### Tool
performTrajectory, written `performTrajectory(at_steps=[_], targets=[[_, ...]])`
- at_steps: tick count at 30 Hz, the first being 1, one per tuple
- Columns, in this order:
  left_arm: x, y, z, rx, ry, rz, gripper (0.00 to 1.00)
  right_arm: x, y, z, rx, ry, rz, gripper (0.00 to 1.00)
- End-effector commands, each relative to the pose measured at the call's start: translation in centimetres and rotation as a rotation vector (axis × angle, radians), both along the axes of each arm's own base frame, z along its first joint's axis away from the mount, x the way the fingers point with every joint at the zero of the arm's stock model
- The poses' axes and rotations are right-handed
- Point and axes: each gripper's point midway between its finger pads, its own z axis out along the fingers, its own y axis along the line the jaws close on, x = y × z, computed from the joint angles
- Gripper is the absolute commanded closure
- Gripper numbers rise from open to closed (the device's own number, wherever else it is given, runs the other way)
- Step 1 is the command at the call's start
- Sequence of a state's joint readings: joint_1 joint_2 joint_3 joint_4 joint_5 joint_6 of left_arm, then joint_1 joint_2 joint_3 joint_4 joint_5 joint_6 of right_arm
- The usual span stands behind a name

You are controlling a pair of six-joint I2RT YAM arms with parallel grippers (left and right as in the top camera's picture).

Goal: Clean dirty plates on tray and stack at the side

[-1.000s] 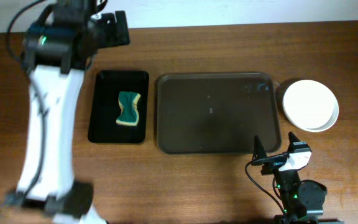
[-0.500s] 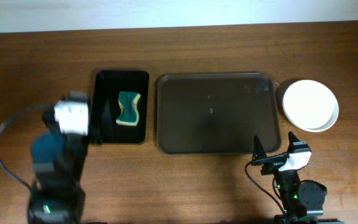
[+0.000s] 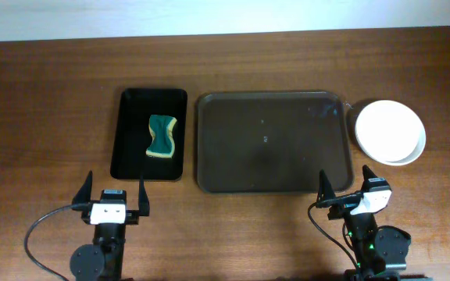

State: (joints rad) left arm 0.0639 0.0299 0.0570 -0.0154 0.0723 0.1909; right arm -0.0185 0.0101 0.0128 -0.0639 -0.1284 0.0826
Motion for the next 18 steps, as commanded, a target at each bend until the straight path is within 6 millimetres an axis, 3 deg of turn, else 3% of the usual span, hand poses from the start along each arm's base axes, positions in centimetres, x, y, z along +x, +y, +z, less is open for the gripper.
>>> performTrajectory(at_steps=[1,8,18], targets=[[0.1,0.1,-1.6,0.025,0.015,0.003,0.01,0.0,0.0,-0.3,0.002,0.004,0.0,0.01],[0.2,0.1,-3.8,0.039,0.108,-0.001,0.01,0.0,0.0,-0.3,0.002,0.004,0.0,0.01],[0.2,0.1,-3.9,0.039,0.108,-0.001,0.01,0.0,0.0,-0.3,0.002,0.004,0.0,0.01]])
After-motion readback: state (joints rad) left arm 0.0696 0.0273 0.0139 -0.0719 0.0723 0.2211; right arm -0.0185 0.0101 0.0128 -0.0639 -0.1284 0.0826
